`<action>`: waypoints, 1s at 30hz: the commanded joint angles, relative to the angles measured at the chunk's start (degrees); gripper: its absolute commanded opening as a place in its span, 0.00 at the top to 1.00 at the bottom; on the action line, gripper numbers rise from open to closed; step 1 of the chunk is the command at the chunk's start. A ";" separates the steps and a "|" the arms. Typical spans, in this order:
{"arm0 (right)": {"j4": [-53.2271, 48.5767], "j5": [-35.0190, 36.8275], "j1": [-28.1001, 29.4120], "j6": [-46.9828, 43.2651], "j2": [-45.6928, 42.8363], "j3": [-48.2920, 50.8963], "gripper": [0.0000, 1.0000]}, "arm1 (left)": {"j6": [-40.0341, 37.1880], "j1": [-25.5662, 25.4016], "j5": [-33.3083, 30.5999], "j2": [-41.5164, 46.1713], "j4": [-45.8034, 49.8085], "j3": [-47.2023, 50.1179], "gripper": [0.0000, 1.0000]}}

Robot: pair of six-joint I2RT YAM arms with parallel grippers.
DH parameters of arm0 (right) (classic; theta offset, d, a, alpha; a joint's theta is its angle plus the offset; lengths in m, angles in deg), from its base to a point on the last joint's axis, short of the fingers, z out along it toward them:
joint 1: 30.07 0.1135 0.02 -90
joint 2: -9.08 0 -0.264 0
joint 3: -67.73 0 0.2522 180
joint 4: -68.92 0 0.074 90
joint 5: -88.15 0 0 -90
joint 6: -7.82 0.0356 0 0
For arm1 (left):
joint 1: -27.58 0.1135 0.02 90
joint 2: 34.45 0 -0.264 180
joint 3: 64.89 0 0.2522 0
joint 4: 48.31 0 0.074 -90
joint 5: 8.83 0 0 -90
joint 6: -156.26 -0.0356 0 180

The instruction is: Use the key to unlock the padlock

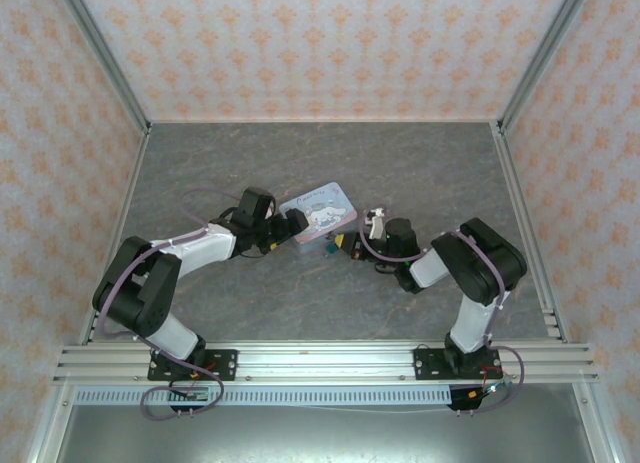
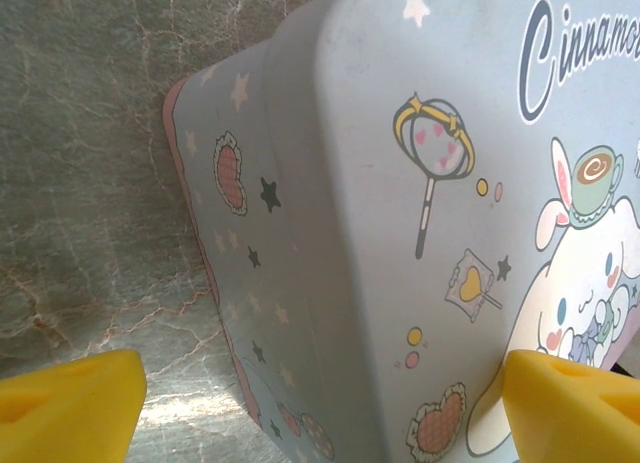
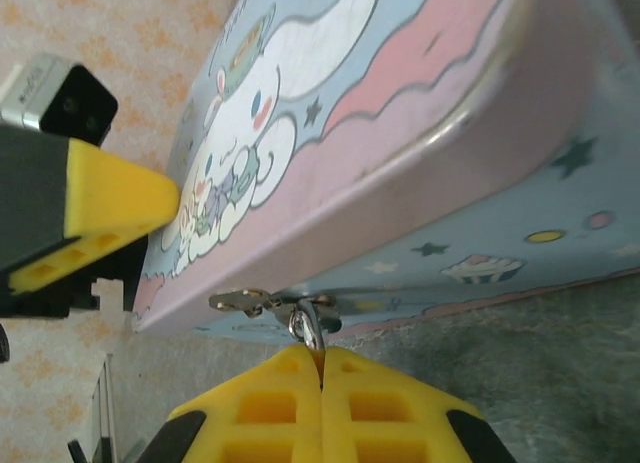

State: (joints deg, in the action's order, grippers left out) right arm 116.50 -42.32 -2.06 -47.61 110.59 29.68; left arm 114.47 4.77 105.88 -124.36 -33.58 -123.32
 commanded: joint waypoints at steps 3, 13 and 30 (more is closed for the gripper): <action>-0.66 2.41 -1.02 -0.93 -5.16 0.72 1.00 | 0.25 -0.40 -3.97 -0.17 8.92 3.45 0.09; -37.90 4.28 -1.15 -13.43 -28.52 -0.80 1.00 | -1.50 -0.40 -8.52 11.21 9.14 1.94 0.03; -82.46 0.06 2.61 -6.76 -41.08 -5.70 1.00 | -8.60 -0.46 -23.87 35.54 14.41 6.72 0.00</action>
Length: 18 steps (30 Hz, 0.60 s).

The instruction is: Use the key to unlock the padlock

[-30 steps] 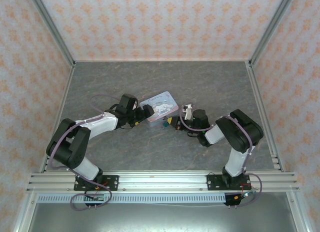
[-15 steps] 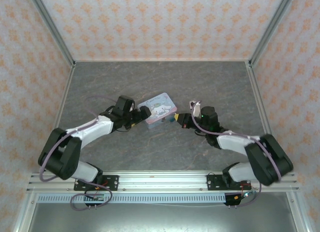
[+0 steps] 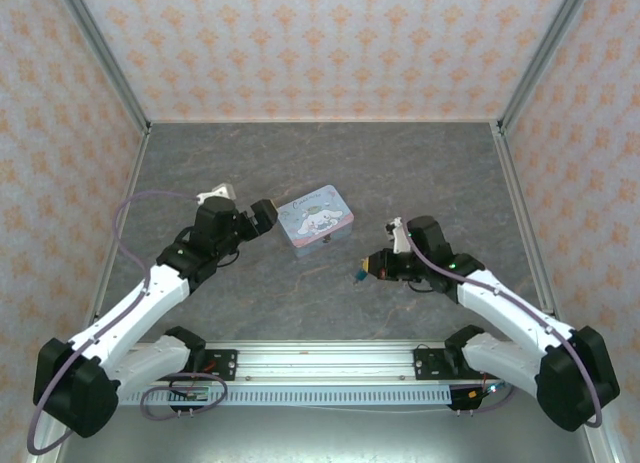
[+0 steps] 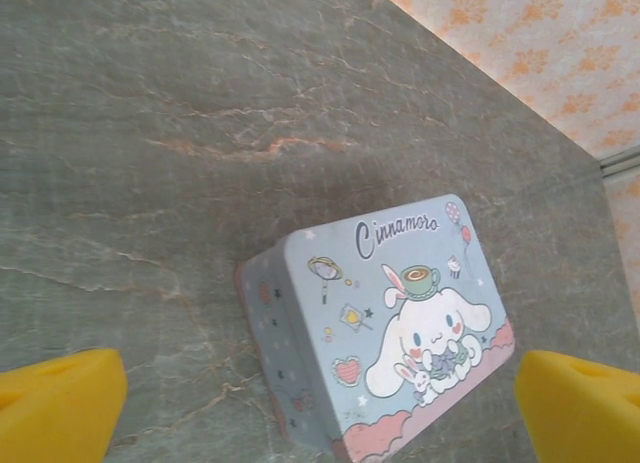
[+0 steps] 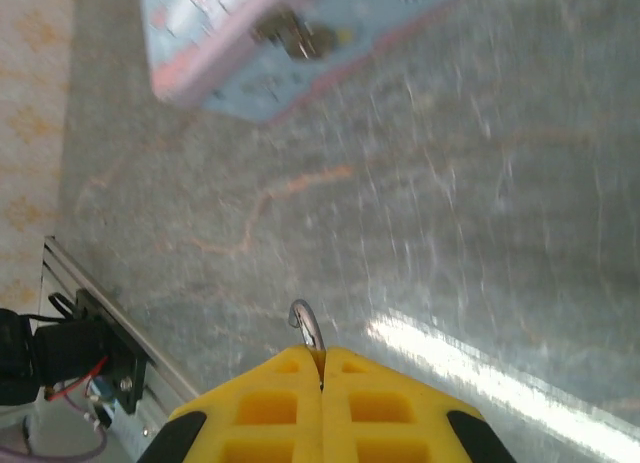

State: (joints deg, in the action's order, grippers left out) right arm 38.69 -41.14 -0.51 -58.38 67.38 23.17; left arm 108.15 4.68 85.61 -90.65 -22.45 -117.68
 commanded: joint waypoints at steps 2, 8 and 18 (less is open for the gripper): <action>-3.92 -0.56 1.43 4.66 5.22 0.32 1.00 | -2.10 -0.39 -3.53 2.70 3.58 1.86 0.00; 0.29 2.04 1.39 6.26 14.56 -2.24 1.00 | -0.63 -0.26 -2.09 4.15 3.51 3.25 0.00; 1.66 8.44 1.38 4.44 23.23 -6.14 0.82 | 0.04 -0.21 -2.33 6.26 6.15 3.43 0.00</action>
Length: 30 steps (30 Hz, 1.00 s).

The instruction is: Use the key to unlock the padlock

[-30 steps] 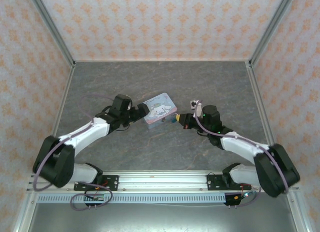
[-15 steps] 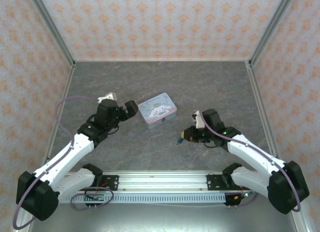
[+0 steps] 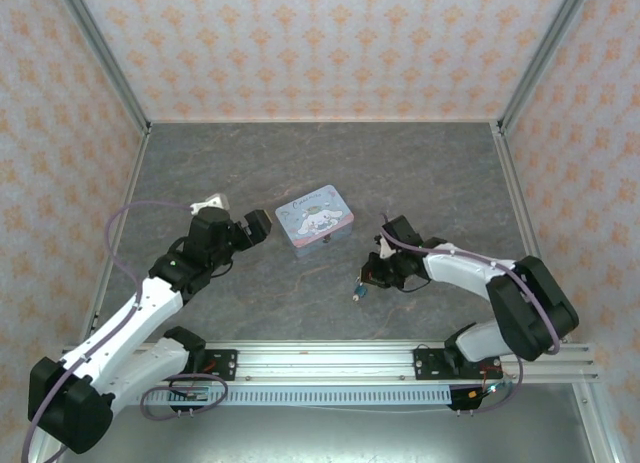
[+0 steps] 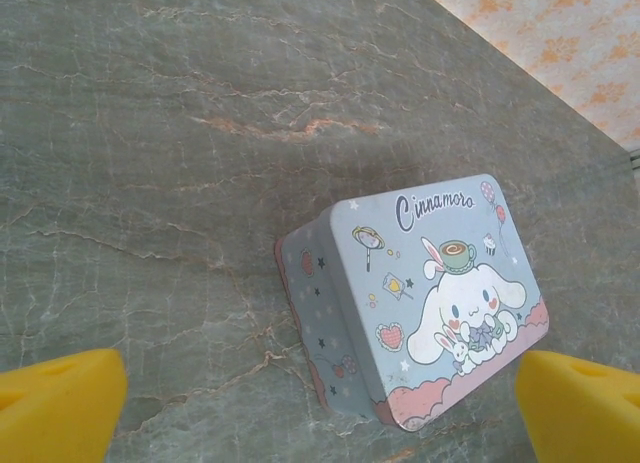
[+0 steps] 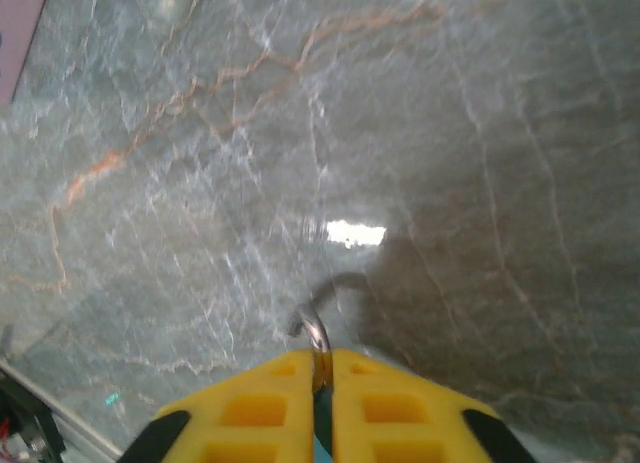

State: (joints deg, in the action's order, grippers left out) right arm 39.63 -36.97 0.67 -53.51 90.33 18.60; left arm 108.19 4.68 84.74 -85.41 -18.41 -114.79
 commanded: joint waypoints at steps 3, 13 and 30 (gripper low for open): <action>-1.26 8.19 0.07 -2.19 -1.55 -2.94 0.68 | -0.14 -0.20 -1.78 1.30 2.72 0.30 0.00; -2.24 20.55 -6.01 -9.45 -14.88 -4.55 0.43 | -4.04 0.24 -5.77 1.38 4.77 -3.41 0.00; 14.87 44.93 -26.34 -23.40 -20.50 3.68 0.01 | -31.96 3.19 -36.78 1.02 -16.68 6.19 0.00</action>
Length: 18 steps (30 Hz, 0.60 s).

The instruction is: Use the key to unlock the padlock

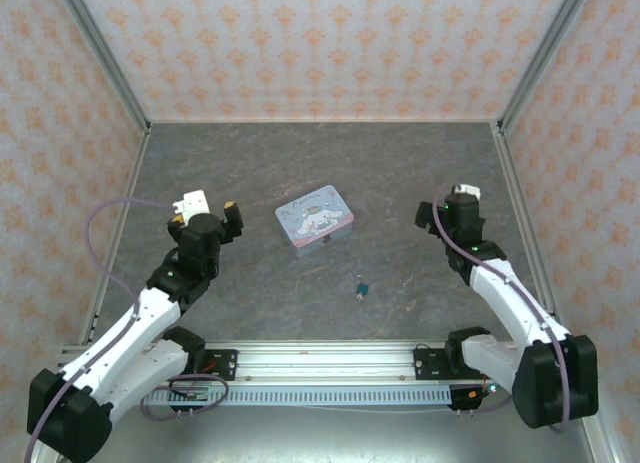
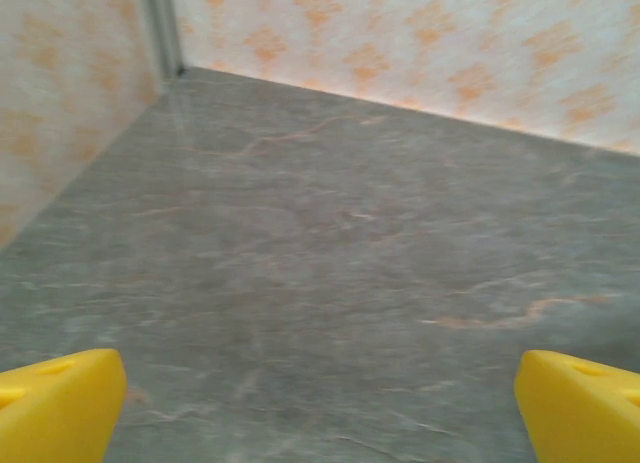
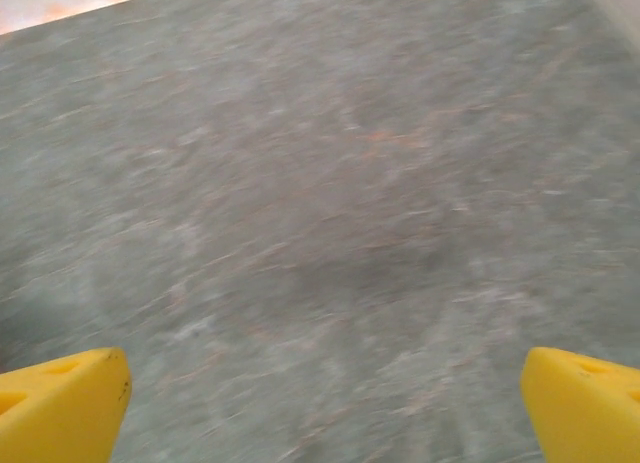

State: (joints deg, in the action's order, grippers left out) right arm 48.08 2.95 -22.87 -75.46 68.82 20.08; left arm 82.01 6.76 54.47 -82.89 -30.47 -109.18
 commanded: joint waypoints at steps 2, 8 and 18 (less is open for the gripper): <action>14.42 6.15 -4.39 -3.36 1.94 6.02 0.01 | -7.01 1.37 -7.97 -3.43 -7.04 1.82 0.00; 30.70 1.66 -6.24 -5.36 10.84 10.19 0.01 | -10.48 3.34 -5.73 -5.62 -15.18 6.26 0.00; 54.96 -4.23 -6.24 -9.09 22.69 13.84 0.01 | -14.16 9.35 2.93 -12.14 -28.57 10.92 0.00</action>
State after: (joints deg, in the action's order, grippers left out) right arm 91.86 0.83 -28.97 -82.67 88.06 32.63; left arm 69.70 14.91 54.45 -92.75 -51.98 -99.32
